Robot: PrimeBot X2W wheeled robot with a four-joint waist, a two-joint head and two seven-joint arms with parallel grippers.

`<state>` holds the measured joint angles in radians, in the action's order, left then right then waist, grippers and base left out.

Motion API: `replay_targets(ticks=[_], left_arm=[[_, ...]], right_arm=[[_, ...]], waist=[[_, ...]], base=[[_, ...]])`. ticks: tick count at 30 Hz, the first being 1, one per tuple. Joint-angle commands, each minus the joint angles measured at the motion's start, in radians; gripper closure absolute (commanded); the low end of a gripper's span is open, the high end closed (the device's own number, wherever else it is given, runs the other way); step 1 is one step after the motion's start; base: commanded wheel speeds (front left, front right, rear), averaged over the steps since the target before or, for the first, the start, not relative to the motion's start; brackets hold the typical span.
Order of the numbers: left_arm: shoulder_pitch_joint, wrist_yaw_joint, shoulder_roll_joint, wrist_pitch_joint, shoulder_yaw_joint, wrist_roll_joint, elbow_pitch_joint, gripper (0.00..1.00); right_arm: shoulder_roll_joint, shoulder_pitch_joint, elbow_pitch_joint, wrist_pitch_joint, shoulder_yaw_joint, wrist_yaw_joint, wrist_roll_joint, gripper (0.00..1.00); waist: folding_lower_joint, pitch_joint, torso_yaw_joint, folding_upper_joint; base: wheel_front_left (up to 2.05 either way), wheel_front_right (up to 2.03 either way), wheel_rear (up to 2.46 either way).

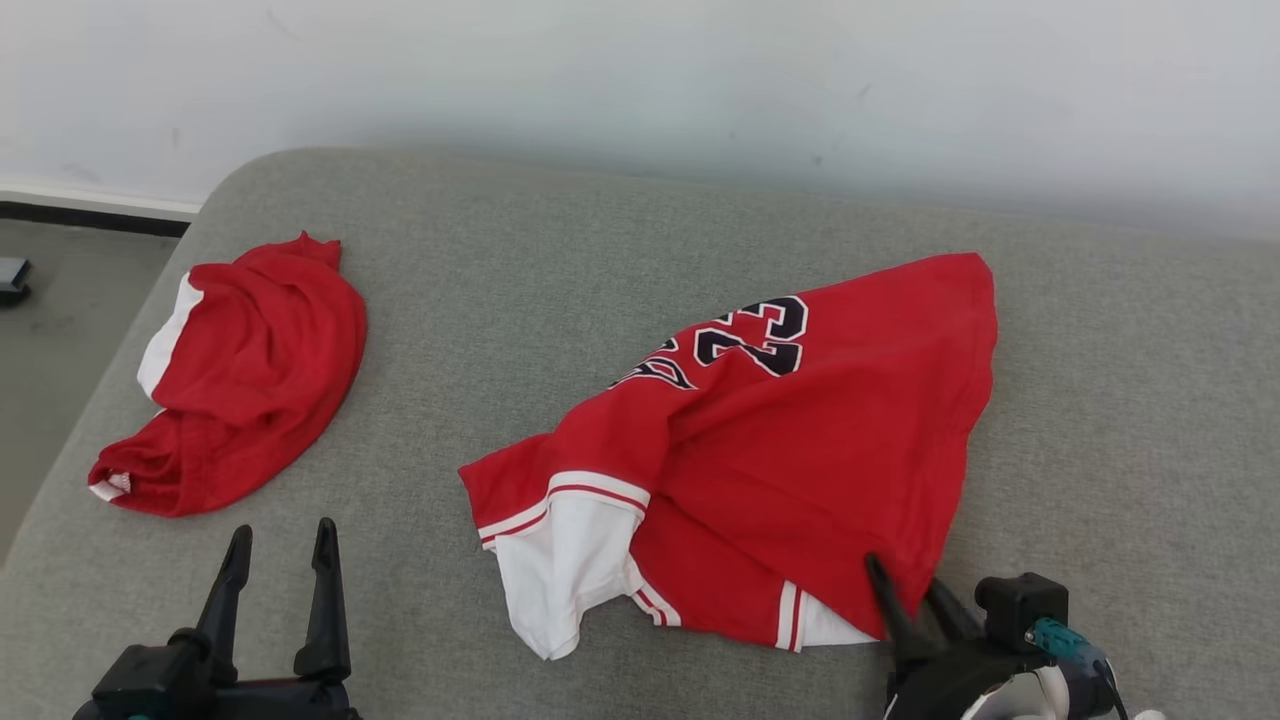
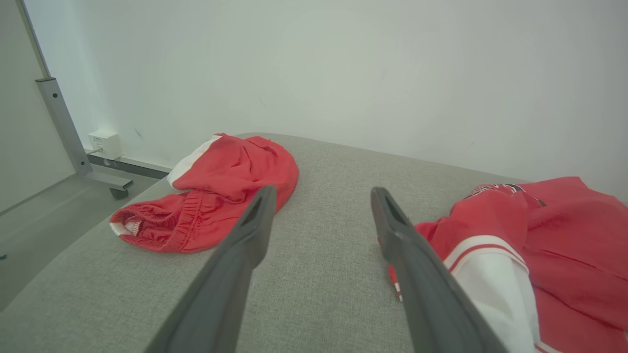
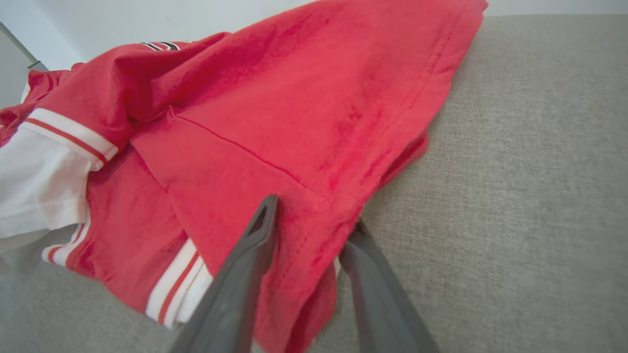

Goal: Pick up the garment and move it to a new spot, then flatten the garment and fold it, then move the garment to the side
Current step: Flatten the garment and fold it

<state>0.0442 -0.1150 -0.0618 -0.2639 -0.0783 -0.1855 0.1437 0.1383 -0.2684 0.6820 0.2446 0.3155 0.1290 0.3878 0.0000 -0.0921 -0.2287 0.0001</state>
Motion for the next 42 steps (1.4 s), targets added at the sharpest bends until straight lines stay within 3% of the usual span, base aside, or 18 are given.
replay_targets(ticks=[1, 8, 17, 18, 19, 20, 21, 22, 23, 24, 25, 33, 42], left_arm=[[0.013, -0.005, 0.003, -0.001, -0.005, 0.007, 0.002, 0.0], [-0.006, -0.008, 0.006, -0.001, -0.012, 0.012, 0.012, 0.0], [-0.013, -0.015, 0.01, -0.001, 0.011, -0.004, 0.04, 0.0], [-0.015, -0.015, 0.01, -0.001, 0.012, -0.006, 0.044, 0.0], [-0.018, -0.016, 0.01, -0.001, 0.013, -0.008, 0.048, 0.0], [-0.021, -0.014, 0.01, -0.001, 0.014, -0.01, 0.052, 0.0], [-0.021, -0.012, 0.011, -0.001, 0.016, -0.012, 0.055, 0.0], [-0.022, -0.013, 0.011, -0.001, 0.019, -0.014, 0.057, 0.0], [-0.024, -0.013, 0.011, -0.001, 0.02, -0.015, 0.058, 0.0], [-0.025, -0.013, 0.011, -0.001, 0.022, -0.017, 0.06, 0.0], [-0.026, -0.013, 0.011, -0.001, 0.023, -0.019, 0.06, 0.0], [-0.029, -0.013, 0.011, -0.001, 0.007, -0.009, 0.043, 0.0], [-0.031, -0.014, 0.011, -0.001, -0.001, 0.006, 0.037, 0.0]], right_arm=[[-0.001, -0.016, 0.012, 0.012, 0.004, 0.003, 0.009, 1.0], [0.028, -0.02, -0.007, 0.021, -0.028, 0.003, -0.017, 1.0], [0.149, 0.101, -0.17, 0.021, -0.16, 0.002, -0.053, 1.0], [0.156, 0.119, -0.18, 0.02, -0.156, 0.002, -0.039, 0.98], [0.164, 0.137, -0.188, 0.019, -0.15, 0.002, -0.026, 0.82], [0.176, 0.148, -0.192, 0.017, -0.155, 0.002, -0.016, 0.8], [0.188, 0.158, -0.193, 0.014, -0.158, 0.002, -0.007, 0.82], [0.195, 0.169, -0.189, 0.006, -0.156, 0.002, -0.006, 1.0], [0.193, 0.176, -0.187, 0.006, -0.156, 0.002, -0.003, 0.98], [0.188, 0.18, -0.188, 0.007, -0.163, 0.002, 0.002, 0.55], [0.183, 0.183, -0.187, 0.008, -0.172, 0.002, 0.001, 0.0], [0.139, 0.18, -0.233, 0.02, -0.275, 0.002, -0.083, 0.0], [0.025, 0.267, -0.501, 0.02, -0.343, 0.002, -0.192, 0.0]], waist=[[0.0, -0.003, -0.008, -0.0001], [0.0, 0.012, 0.026, -0.0001], [0.0, 0.034, 0.092, -0.0001], [0.0, 0.036, 0.097, -0.0001], [0.0, 0.036, 0.101, -0.0001], [0.0, 0.036, 0.107, -0.0001], [0.0, 0.036, 0.111, -0.0001], [0.0, 0.035, 0.115, -0.0001], [0.0, 0.035, 0.118, -0.0001], [0.0, 0.035, 0.121, -0.0001], [0.0, 0.035, 0.124, -0.0001], [0.0, 0.048, 0.143, -0.0001], [0.0, 0.072, 0.144, -0.0001]], base=[[0.0, 0.0, 0.0], [0.0, 0.0, 0.0], [0.0, 0.0, 0.0], [0.0, 0.0, 0.0], [0.0, 0.0, 0.0], [0.0, 0.0, 0.0], [0.0, 0.0, 0.0], [0.0, 0.0, 0.0], [0.0, 0.0, 0.0], [0.0, 0.0, 0.0], [0.0, 0.0, 0.0], [0.0, 0.0, 0.0], [0.0, 0.0, 0.0]])
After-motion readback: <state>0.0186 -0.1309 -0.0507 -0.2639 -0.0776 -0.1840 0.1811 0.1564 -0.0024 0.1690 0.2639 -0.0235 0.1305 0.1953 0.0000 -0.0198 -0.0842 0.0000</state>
